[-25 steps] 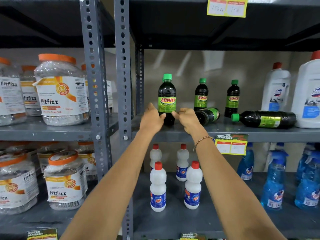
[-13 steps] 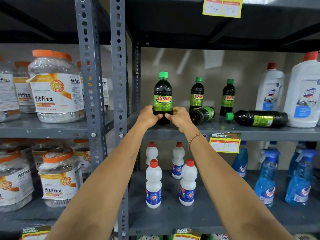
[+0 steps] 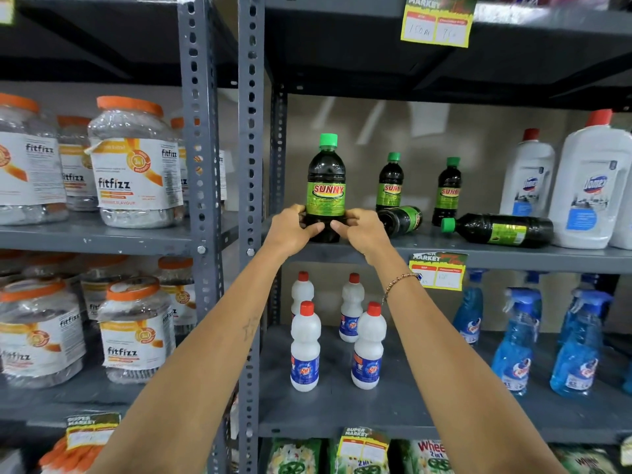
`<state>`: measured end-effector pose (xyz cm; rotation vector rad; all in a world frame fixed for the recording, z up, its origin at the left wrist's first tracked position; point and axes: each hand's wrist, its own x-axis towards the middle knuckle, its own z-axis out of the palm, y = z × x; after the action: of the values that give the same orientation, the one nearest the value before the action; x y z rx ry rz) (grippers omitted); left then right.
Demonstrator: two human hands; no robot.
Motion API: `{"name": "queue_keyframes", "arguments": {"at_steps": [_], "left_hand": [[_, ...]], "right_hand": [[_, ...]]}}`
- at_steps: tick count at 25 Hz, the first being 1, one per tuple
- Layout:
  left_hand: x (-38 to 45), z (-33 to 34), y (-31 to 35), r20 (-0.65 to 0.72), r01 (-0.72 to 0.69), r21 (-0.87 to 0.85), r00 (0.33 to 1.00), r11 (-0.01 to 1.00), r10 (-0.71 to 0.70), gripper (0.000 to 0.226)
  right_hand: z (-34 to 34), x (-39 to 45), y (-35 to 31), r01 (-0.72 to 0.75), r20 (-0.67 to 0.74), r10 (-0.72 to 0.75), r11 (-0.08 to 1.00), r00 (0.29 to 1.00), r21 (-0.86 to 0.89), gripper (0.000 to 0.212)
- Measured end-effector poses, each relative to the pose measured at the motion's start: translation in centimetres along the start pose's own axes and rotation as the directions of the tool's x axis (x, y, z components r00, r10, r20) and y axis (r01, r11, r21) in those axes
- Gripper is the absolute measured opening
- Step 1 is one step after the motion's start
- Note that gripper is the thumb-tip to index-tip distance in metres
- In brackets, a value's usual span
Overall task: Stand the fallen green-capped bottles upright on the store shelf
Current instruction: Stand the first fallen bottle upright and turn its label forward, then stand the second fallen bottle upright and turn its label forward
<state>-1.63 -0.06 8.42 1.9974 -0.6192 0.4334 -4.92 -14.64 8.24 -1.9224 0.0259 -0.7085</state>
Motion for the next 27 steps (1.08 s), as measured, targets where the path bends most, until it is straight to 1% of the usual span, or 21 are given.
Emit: {"name": "queue_keyframes", "arguments": {"at_steps": [4,7,8,9,10,11,12,13,14,15,16,18,20,21,23,25,27], "left_hand": [[-0.3,0.4,-0.3,-0.001,-0.01,0.019,1.0,1.0,0.01,0.051],[-0.4,0.6,-0.5,0.001,-0.032,0.035,0.999,0.999,0.032,0.052],[-0.5,0.7,-0.6,-0.005,-0.026,0.055,1.0,0.998,0.027,0.053],[-0.6,0.9,-0.7,-0.039,-0.026,0.075,0.999,0.997,0.029,0.054],[-0.9,1.2,-0.7,-0.117,-0.033,0.094,0.992,0.995,0.044,0.054],[-1.3,1.6,-0.6,-0.229,-0.067,0.099,0.97,0.993,0.088,0.052],[-2.0,2.2,-0.3,-0.345,-0.144,0.095,0.923,0.985,0.168,0.046],[-2.8,2.9,0.2,-0.432,-0.248,0.091,0.863,0.964,0.263,0.038],[-3.4,3.6,0.7,-0.468,-0.341,0.104,0.812,0.934,0.348,0.031],[-3.8,4.4,1.3,-0.463,-0.407,0.131,0.781,0.904,0.419,0.027],[-4.0,5.2,1.8,-0.437,-0.446,0.167,0.766,0.879,0.472,0.026],[-3.7,7.3,2.3,-0.358,-0.469,0.247,0.769,0.848,0.53,0.03],[-3.4,9.5,2.1,-0.271,-0.439,0.395,0.784,0.807,0.559,0.036],[-3.3,10.7,1.6,-0.226,-0.412,0.489,0.791,0.769,0.568,0.041],[-3.2,12.3,0.3,-0.152,-0.351,0.632,0.818,0.691,0.554,0.049],[-2.9,13.6,-0.7,-0.134,-0.298,0.714,0.83,0.634,0.541,0.052],[-2.7,14.2,-1.3,-0.146,-0.279,0.743,0.82,0.609,0.553,0.05]], "right_hand": [[-0.1,-0.2,0.3,-0.002,-0.001,0.002,1.0,1.0,0.005,0.036],[-0.1,-0.3,0.3,0.02,0.031,-0.02,1.0,0.999,-0.005,0.038],[-0.1,-0.4,0.2,0.019,0.029,-0.018,0.999,0.999,-0.03,0.039],[-0.5,-0.5,0.1,0.027,0.004,-0.027,0.998,1.0,-0.063,0.039],[-0.9,-0.6,0.0,0.04,-0.059,-0.047,0.992,0.997,-0.12,0.037],[-1.5,-0.5,-0.2,0.059,-0.157,-0.091,0.979,0.983,-0.197,0.034],[-2.3,-0.5,-0.6,0.066,-0.264,-0.143,0.958,0.954,-0.279,0.033],[-3.2,-0.1,-0.8,0.053,-0.359,-0.185,0.936,0.915,-0.347,0.036],[-3.9,0.4,-1.0,0.021,-0.427,-0.204,0.918,0.881,-0.395,0.039],[-4.5,1.0,-1.1,-0.028,-0.471,-0.194,0.905,0.86,-0.424,0.043],[-4.7,1.7,-1.1,-0.101,-0.496,-0.144,0.894,0.856,-0.435,0.051],[-4.8,2.9,-0.5,-0.272,-0.505,0.006,0.848,0.863,-0.455,0.07],[-4.7,3.7,0.2,-0.373,-0.493,0.109,0.796,0.863,-0.476,0.079],[-4.8,4.1,0.7,-0.391,-0.486,0.136,0.788,0.863,-0.475,0.08],[-5.1,4.6,1.0,-0.385,-0.448,0.172,0.81,0.877,-0.443,0.08],[-6.4,4.9,1.0,-0.354,-0.388,0.193,0.846,0.901,-0.4,0.08],[-8.4,4.9,0.9,-0.326,-0.293,0.209,0.836,0.933,-0.442,0.079]]}}
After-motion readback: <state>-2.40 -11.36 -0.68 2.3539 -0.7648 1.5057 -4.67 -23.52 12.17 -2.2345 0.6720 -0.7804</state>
